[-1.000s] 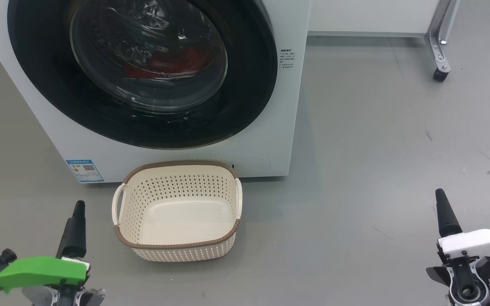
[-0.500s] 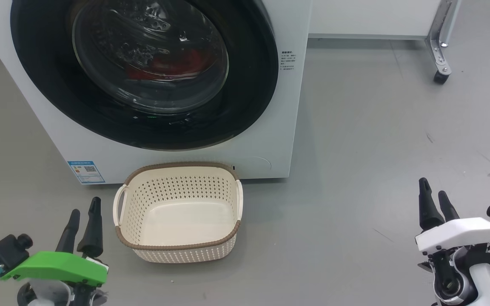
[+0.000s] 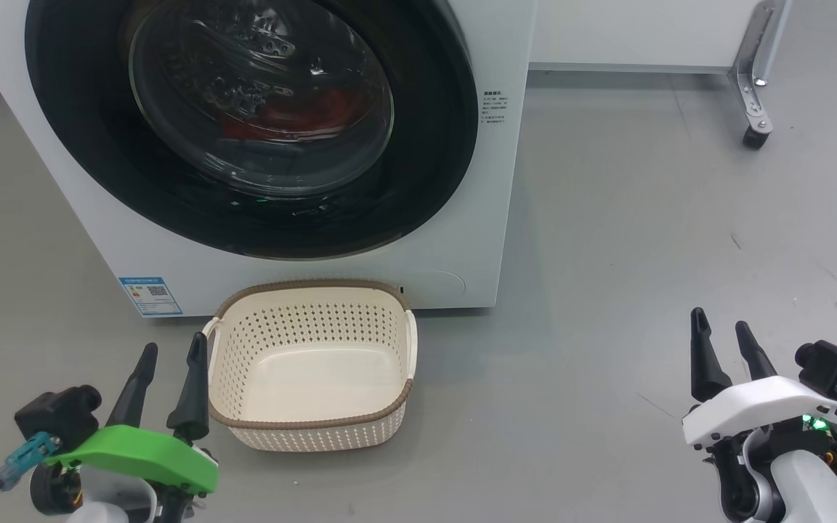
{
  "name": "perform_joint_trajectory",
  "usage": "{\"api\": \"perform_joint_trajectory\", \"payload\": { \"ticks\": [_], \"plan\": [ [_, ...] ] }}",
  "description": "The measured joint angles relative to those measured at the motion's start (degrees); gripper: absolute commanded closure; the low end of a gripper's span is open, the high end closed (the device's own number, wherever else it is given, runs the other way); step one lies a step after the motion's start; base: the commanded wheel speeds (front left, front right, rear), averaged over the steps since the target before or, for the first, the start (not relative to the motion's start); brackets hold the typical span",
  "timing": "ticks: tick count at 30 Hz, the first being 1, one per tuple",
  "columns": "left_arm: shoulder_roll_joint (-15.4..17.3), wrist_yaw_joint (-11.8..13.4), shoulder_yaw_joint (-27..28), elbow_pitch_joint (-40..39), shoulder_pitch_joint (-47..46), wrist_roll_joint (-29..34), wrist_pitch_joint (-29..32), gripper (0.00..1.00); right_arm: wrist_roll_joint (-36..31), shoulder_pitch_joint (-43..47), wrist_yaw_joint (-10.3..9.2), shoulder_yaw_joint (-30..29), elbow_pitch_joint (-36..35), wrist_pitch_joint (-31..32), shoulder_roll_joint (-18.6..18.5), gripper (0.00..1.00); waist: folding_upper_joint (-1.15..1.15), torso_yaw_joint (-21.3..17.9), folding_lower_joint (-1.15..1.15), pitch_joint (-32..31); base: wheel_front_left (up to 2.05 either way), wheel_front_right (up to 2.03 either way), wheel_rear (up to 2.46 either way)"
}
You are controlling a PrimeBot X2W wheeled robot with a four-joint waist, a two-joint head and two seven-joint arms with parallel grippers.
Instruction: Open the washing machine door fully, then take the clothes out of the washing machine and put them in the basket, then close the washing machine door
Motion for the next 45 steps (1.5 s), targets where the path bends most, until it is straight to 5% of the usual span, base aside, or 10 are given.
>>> {"api": "perform_joint_trajectory", "payload": {
  "ticks": [34, 45],
  "plan": [
    [0.7, 3.4, -5.1, 3.0, -0.9, 19.5, -7.0, 0.0, -24.1, -1.4, -2.41, 5.4, 1.3, -6.8, 0.0, 0.0, 0.0, 0.4, 0.0, 0.2, 0.0, 0.0, 0.0],
    [-0.1, 4.0, -4.4, 4.3, -1.1, 19.6, -7.0, 0.0, -24.4, -1.4, -2.85, 3.7, 1.7, -6.9, 0.8, 0.0, 0.0, 0.6, 0.0, 0.4, 0.0, 0.0, 0.0]
  ]
}}
